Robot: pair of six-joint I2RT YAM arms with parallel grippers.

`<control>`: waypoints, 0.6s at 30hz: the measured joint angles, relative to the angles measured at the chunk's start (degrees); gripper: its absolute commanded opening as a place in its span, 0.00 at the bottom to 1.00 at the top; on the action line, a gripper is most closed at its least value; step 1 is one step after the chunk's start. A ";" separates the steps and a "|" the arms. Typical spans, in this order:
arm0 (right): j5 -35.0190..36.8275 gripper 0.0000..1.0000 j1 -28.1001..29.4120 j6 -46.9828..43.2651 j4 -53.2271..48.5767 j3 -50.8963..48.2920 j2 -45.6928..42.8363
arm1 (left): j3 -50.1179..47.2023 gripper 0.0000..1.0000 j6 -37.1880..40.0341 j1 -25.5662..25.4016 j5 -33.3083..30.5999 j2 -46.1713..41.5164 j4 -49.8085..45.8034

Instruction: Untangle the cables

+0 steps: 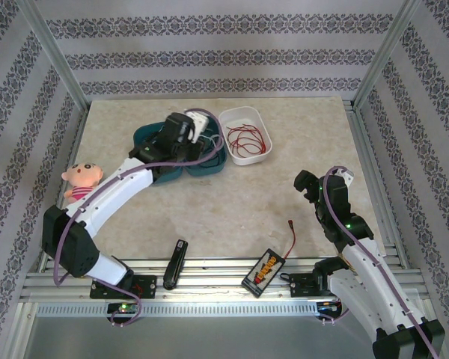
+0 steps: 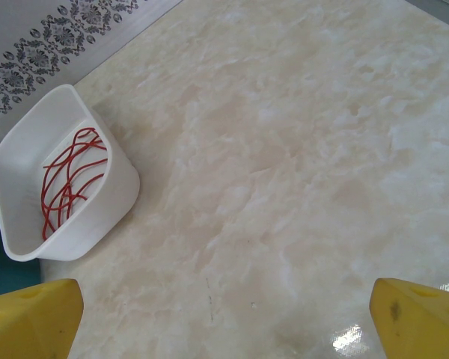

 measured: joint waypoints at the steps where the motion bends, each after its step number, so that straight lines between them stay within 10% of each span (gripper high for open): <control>1: 0.00 0.98 0.00 -0.02 0.00 0.00 0.00 | -0.92 0.00 -0.35 1.81 -0.07 0.00 1.31; 18: -0.22 0.98 -0.02 0.04 0.24 -0.52 0.76 | -12.83 0.00 -25.22 16.87 7.04 0.55 14.69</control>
